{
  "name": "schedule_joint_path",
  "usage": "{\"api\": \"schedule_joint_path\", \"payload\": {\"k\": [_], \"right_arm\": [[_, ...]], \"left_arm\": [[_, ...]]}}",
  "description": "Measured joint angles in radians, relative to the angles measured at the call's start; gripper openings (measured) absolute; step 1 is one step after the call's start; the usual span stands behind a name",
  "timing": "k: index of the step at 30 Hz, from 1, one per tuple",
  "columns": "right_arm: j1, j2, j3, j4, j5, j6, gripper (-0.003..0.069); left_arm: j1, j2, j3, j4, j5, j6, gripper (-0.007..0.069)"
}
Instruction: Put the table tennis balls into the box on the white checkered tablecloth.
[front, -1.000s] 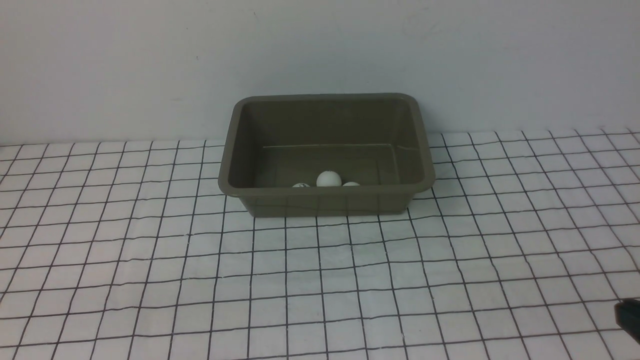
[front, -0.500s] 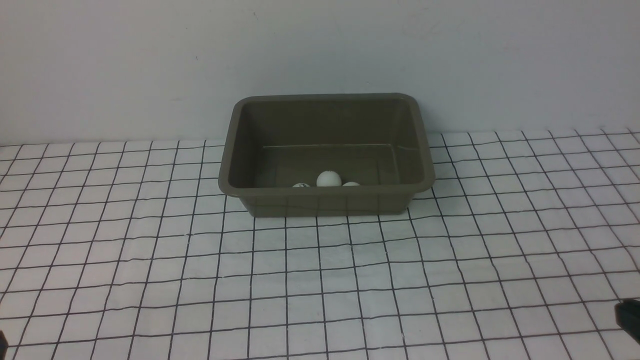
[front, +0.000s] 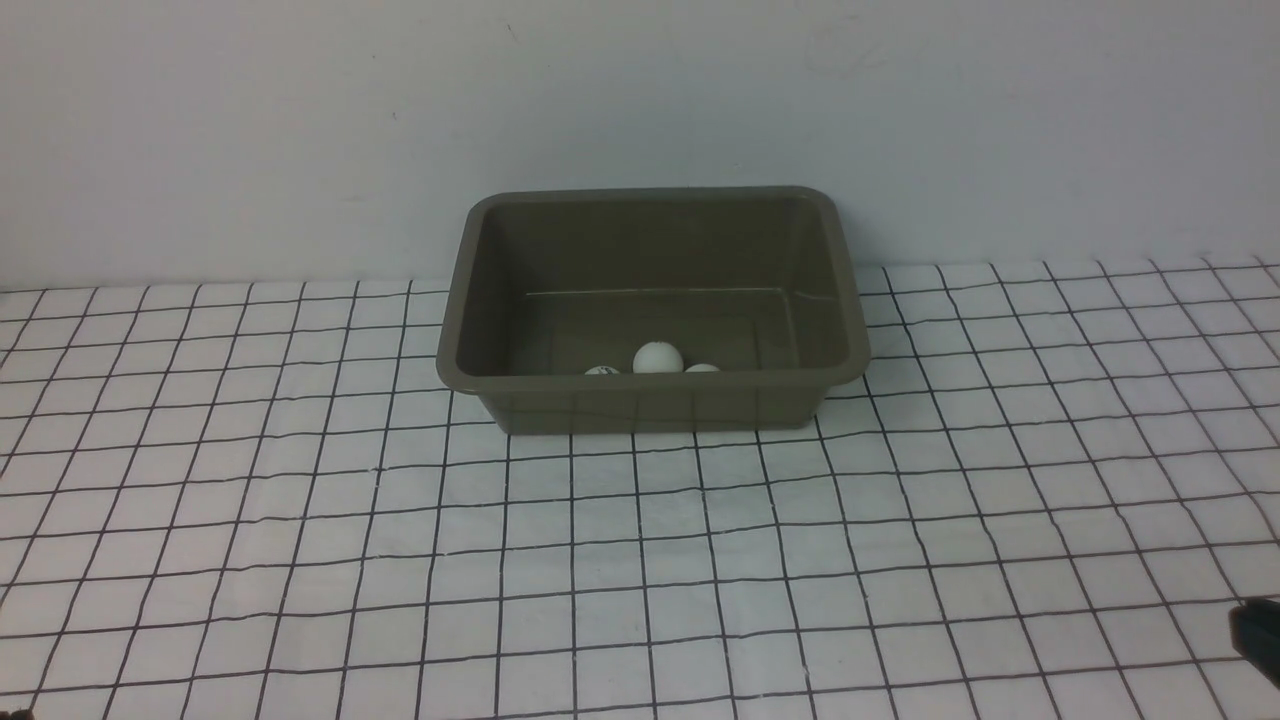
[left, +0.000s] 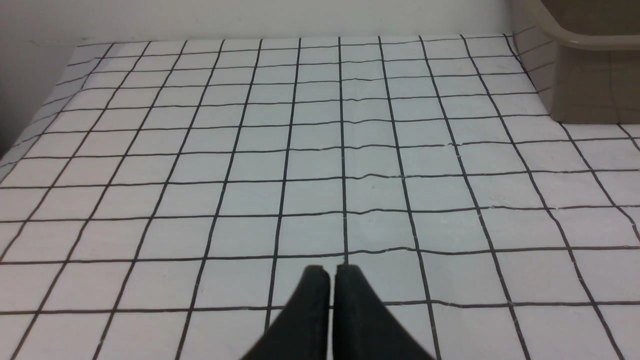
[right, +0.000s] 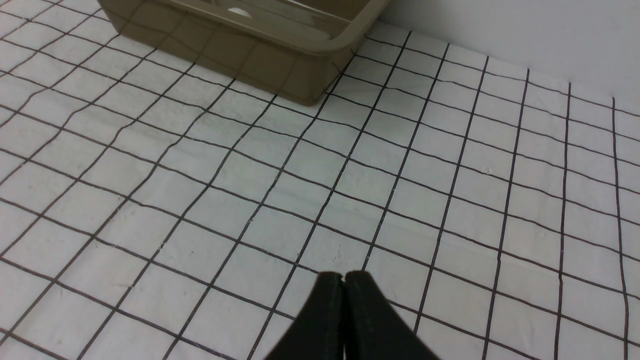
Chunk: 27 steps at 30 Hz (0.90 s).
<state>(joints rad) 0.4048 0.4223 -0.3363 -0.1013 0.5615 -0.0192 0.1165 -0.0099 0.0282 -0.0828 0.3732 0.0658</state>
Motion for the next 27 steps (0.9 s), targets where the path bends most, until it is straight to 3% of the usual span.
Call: {"api": "schedule_joint_path", "payload": {"k": [11,16,21,27], "right_arm": [[-0.012,0.000,0.000,-0.002,0.018,0.000,-0.0011],[-0.134,0.000,0.000,-0.014,0.031,-0.002,-0.0011],[-0.177,0.000,0.000,-0.028,0.035,-0.008,-0.0011],[-0.349,-0.077,0.024,0.015,0.031,0.000,-0.0010]], "left_arm": [[0.000,0.000,0.000,0.000,0.000,0.000,-0.0004],[0.000,0.000,0.000,0.000,0.000,0.000,-0.0004],[0.000,0.000,0.000,0.000,0.000,0.000,-0.0004],[0.000,0.000,0.000,0.000,0.000,0.000,-0.0004]]}}
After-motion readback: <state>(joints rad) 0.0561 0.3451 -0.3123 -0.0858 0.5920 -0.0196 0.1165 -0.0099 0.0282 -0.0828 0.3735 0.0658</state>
